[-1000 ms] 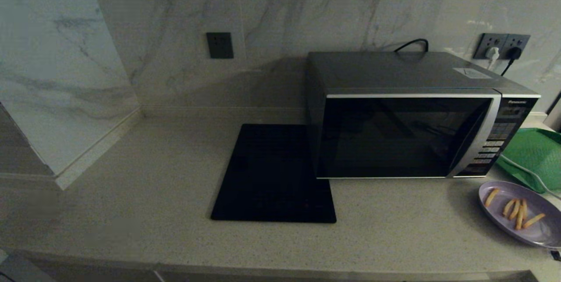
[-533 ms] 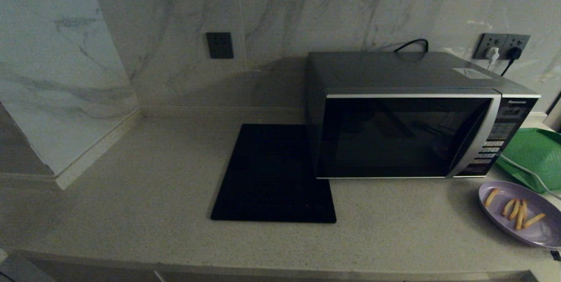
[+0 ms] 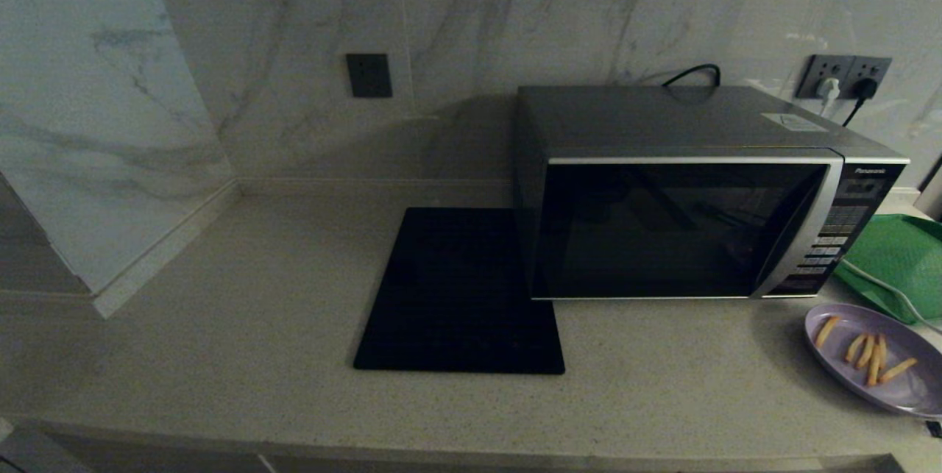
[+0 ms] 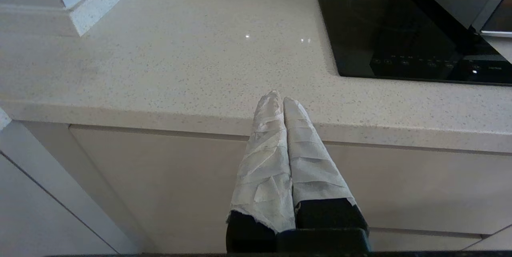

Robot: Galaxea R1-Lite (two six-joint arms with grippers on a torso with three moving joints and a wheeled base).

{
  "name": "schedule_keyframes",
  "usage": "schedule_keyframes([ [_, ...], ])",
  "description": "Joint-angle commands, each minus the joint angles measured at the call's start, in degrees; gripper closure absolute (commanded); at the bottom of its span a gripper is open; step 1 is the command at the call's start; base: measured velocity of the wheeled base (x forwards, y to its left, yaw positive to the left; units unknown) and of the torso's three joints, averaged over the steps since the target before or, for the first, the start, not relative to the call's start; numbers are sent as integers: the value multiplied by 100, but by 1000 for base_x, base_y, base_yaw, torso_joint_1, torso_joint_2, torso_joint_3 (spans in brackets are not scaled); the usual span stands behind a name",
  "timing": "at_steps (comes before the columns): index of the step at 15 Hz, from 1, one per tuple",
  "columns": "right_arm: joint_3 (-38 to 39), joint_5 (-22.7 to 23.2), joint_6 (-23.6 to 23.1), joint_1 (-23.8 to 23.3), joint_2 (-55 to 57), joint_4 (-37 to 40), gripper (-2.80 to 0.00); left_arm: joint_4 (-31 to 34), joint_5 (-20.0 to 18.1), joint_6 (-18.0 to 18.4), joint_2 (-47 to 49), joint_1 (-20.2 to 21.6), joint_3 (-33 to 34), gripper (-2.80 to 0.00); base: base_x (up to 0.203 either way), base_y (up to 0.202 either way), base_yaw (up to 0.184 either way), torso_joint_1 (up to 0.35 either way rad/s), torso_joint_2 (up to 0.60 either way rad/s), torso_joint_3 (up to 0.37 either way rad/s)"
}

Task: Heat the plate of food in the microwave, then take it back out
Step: Open the microwave oven

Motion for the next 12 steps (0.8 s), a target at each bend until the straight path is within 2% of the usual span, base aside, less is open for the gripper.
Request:
schedule_keyframes([
  [1, 110, 3, -24, 4, 373, -121, 0, -11, 0, -25, -11, 0, 10, 0, 0, 0, 0, 0, 0, 0],
  [4, 562, 38, 15, 36, 629, -676, 0, -11, 0, -25, -11, 0, 10, 0, 0, 0, 0, 0, 0, 0],
  [6, 1138, 38, 15, 335, 681, -1213, 0, -11, 0, -25, -11, 0, 10, 0, 0, 0, 0, 0, 0, 0],
  [9, 2114, -201, -40, 532, 640, -2228, 0, -11, 0, -25, -11, 0, 10, 0, 0, 0, 0, 0, 0, 0],
  [12, 2516, -481, -336, 557, 591, -2751, 0, -11, 0, -25, -11, 0, 10, 0, 0, 0, 0, 0, 0, 0],
])
